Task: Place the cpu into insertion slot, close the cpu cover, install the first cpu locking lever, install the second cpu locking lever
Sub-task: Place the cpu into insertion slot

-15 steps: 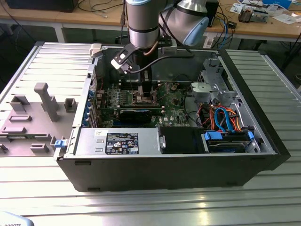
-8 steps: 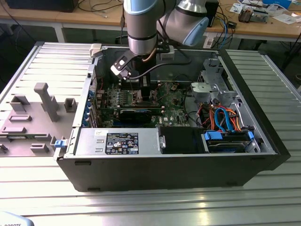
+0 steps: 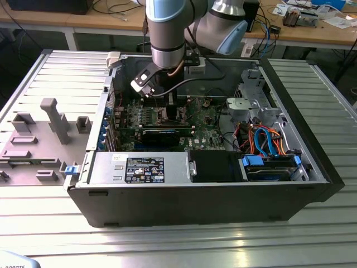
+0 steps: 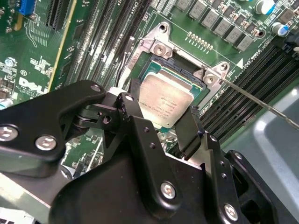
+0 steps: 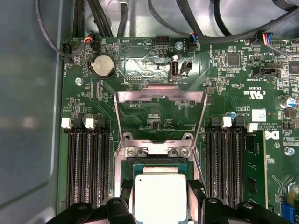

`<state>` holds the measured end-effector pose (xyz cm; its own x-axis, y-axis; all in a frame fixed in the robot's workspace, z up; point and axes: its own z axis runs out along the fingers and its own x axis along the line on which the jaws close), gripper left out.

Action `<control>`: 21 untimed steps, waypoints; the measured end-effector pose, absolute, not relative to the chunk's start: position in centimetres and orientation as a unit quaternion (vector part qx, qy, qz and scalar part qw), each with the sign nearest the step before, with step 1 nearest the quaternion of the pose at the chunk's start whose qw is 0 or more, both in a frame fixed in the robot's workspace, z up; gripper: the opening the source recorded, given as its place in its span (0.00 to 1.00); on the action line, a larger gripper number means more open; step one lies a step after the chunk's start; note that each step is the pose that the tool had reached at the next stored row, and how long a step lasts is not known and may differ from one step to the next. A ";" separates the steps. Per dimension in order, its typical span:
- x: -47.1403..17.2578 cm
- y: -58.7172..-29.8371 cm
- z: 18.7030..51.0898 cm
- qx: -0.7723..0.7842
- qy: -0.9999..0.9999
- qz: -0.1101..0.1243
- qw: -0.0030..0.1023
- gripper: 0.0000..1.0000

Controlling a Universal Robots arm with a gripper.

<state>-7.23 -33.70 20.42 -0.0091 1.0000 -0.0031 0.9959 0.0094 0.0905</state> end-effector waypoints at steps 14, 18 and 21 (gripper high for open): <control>-7.2 -33.4 19.6 0.704 0.708 0.031 0.033 0.54; -7.2 -33.4 19.6 0.704 0.708 0.031 0.033 0.54; -7.2 -33.4 19.6 0.704 0.708 0.031 0.033 0.54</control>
